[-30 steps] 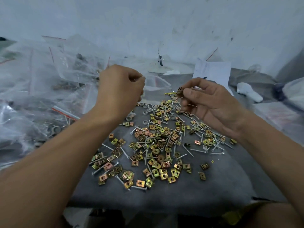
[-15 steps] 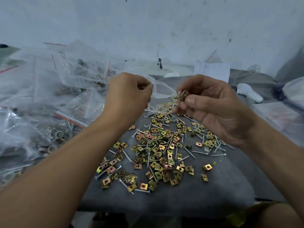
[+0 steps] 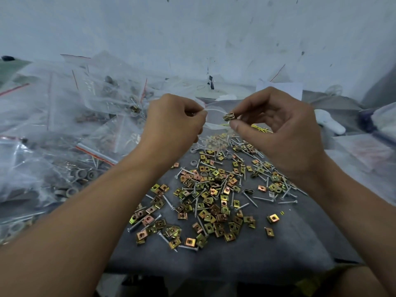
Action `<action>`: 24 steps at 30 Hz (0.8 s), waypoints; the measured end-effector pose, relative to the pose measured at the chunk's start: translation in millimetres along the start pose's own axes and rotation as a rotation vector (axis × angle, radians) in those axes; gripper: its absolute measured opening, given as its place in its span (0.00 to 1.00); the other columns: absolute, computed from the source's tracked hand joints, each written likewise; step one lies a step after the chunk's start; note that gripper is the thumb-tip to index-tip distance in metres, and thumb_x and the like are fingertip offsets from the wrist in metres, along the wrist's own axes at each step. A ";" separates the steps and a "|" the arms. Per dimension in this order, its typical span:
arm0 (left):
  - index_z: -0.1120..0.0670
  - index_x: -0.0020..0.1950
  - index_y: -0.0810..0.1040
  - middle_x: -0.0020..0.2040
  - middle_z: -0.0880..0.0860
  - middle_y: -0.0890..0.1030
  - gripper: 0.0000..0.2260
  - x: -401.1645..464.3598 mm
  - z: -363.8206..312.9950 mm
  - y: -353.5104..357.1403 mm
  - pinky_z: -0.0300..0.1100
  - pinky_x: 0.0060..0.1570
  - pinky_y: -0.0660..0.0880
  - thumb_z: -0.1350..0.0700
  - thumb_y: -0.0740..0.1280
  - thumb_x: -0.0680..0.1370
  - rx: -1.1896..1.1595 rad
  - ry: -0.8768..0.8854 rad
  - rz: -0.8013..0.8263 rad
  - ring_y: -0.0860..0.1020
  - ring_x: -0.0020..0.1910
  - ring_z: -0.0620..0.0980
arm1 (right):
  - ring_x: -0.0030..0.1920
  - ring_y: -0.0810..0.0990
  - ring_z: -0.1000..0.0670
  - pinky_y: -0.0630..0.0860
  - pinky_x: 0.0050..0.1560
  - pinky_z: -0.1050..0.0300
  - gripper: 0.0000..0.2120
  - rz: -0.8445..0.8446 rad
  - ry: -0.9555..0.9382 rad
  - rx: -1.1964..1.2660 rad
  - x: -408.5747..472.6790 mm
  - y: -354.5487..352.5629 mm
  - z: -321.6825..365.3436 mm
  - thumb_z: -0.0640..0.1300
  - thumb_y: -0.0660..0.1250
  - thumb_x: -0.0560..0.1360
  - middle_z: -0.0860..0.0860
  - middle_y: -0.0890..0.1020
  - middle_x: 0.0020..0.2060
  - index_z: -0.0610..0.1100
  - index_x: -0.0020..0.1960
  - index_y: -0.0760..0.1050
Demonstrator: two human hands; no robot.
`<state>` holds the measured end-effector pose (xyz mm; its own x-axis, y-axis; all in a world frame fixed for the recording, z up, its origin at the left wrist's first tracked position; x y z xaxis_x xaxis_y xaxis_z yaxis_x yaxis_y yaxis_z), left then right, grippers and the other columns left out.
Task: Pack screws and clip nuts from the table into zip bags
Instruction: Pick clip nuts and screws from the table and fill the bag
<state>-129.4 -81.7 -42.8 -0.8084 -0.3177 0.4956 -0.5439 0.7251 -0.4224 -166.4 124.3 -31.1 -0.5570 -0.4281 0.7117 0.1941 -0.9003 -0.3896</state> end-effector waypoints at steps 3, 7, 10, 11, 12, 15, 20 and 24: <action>0.53 0.42 0.87 0.32 0.50 0.84 0.10 -0.2 -0.4 2.0 0.42 0.30 0.82 0.55 0.72 0.82 -0.005 0.010 0.011 0.82 0.27 0.46 | 0.47 0.85 0.49 0.81 0.52 0.51 0.08 -0.019 -0.021 -0.165 -0.2 3.6 1.9 0.38 0.76 0.75 0.55 0.85 0.46 0.46 0.51 0.81; 0.53 0.43 0.88 0.32 0.49 0.84 0.09 -0.3 0.3 2.6 0.42 0.31 0.82 0.54 0.72 0.82 -0.010 0.019 0.051 0.83 0.28 0.45 | 0.46 0.81 0.51 0.78 0.52 0.55 0.07 -0.047 -0.025 -0.361 0.6 11.3 5.3 0.40 0.75 0.74 0.58 0.83 0.44 0.49 0.49 0.81; 0.53 0.43 0.88 0.31 0.48 0.84 0.09 -0.6 -0.2 2.9 0.40 0.31 0.81 0.54 0.72 0.81 -0.010 0.029 0.081 0.82 0.28 0.45 | 0.44 0.78 0.52 0.76 0.53 0.51 0.06 -0.101 -0.053 -0.522 3.9 14.5 8.2 0.43 0.74 0.73 0.57 0.82 0.43 0.50 0.48 0.80; 0.53 0.43 0.88 0.31 0.49 0.84 0.09 -0.5 -0.8 2.9 0.39 0.30 0.80 0.54 0.72 0.81 -0.020 0.030 0.089 0.82 0.27 0.45 | 0.44 0.77 0.51 0.76 0.53 0.48 0.06 -0.118 -0.066 -0.570 5.8 14.7 9.3 0.43 0.73 0.73 0.57 0.82 0.43 0.50 0.48 0.80; 0.52 0.43 0.88 0.31 0.49 0.84 0.09 -0.8 -1.3 2.7 0.39 0.30 0.80 0.54 0.72 0.81 -0.033 0.031 0.097 0.82 0.27 0.45 | 0.44 0.77 0.51 0.75 0.54 0.46 0.05 -0.115 -0.078 -0.610 7.7 14.7 10.4 0.44 0.73 0.73 0.56 0.82 0.43 0.49 0.49 0.79; 0.53 0.42 0.87 0.31 0.52 0.84 0.09 -1.1 -2.3 1.4 0.40 0.29 0.79 0.55 0.72 0.81 -0.079 0.028 0.112 0.81 0.27 0.46 | 0.46 0.77 0.50 0.73 0.55 0.44 0.05 -0.020 -0.101 -0.693 10.7 15.9 12.8 0.45 0.73 0.74 0.55 0.81 0.43 0.49 0.49 0.79; 0.57 0.41 0.87 0.31 0.55 0.83 0.10 -0.6 -0.1 0.2 0.43 0.29 0.79 0.56 0.72 0.80 -0.124 0.002 0.125 0.82 0.28 0.51 | 0.48 0.77 0.48 0.70 0.55 0.46 0.05 0.061 -0.146 -0.723 9.1 17.6 10.2 0.44 0.72 0.73 0.53 0.81 0.44 0.49 0.49 0.80; 0.58 0.43 0.88 0.31 0.55 0.83 0.08 0.8 0.2 -0.9 0.41 0.29 0.77 0.58 0.72 0.80 -0.173 -0.013 0.118 0.81 0.28 0.50 | 0.53 0.76 0.49 0.72 0.59 0.46 0.07 0.075 -0.080 -0.726 12.2 16.6 2.8 0.49 0.74 0.75 0.51 0.80 0.49 0.50 0.53 0.83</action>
<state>-129.6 -82.7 -42.2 -0.8677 -0.2315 0.4399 -0.3994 0.8515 -0.3398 -167.7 103.9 -27.2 -0.4969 -0.5161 0.6977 -0.3702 -0.6010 -0.7083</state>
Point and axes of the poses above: each hand's wrist, its own x-axis towards the middle knuckle, its own y-axis out of the palm, z = x × y, the point moved 1 cm from there along x, towards the middle knuckle
